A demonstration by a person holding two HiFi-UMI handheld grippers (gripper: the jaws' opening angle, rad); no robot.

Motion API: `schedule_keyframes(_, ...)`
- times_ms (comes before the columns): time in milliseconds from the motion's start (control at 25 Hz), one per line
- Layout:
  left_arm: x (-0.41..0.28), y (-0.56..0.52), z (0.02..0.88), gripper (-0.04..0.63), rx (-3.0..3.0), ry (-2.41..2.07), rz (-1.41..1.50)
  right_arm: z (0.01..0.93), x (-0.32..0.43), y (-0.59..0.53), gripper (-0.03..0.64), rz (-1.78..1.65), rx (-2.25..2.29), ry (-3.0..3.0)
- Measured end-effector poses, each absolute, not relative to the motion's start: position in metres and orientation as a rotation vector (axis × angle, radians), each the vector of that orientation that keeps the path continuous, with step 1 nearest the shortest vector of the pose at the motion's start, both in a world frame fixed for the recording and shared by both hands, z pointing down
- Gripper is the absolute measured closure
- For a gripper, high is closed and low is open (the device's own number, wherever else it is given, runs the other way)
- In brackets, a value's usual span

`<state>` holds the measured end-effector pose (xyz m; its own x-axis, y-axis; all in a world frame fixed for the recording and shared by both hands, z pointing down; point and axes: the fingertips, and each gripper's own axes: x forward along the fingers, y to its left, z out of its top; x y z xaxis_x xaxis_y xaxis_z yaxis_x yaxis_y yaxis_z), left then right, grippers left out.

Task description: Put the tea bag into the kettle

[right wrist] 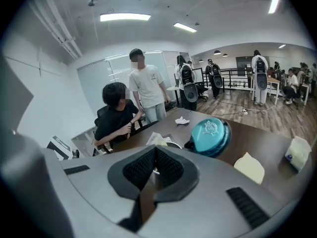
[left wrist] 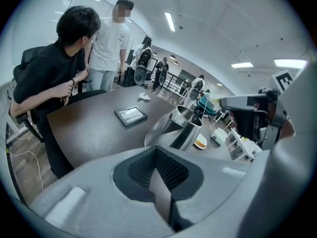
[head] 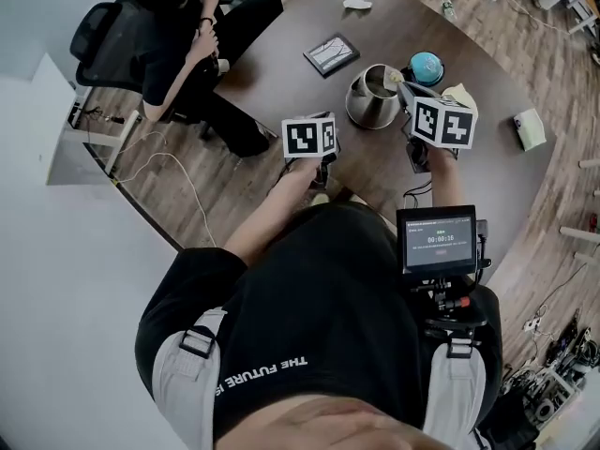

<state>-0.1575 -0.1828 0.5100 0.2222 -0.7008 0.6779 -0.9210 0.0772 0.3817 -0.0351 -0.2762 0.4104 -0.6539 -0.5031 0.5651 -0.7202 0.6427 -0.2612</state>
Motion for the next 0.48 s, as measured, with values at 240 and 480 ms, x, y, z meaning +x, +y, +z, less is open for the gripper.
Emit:
schedule_keyframes(240,-0.177,-0.173,0.499,0.595,1.637,-1.591,0.307,0.399,-0.056,-0.275,0.607,0.623,0.906,-2.443)
schedule_keyframes(480,-0.179,-0.165,0.501,0.595,1.617,-1.600,0.292,0.406,-0.057,-0.271,0.607,0.623,0.890,-2.427)
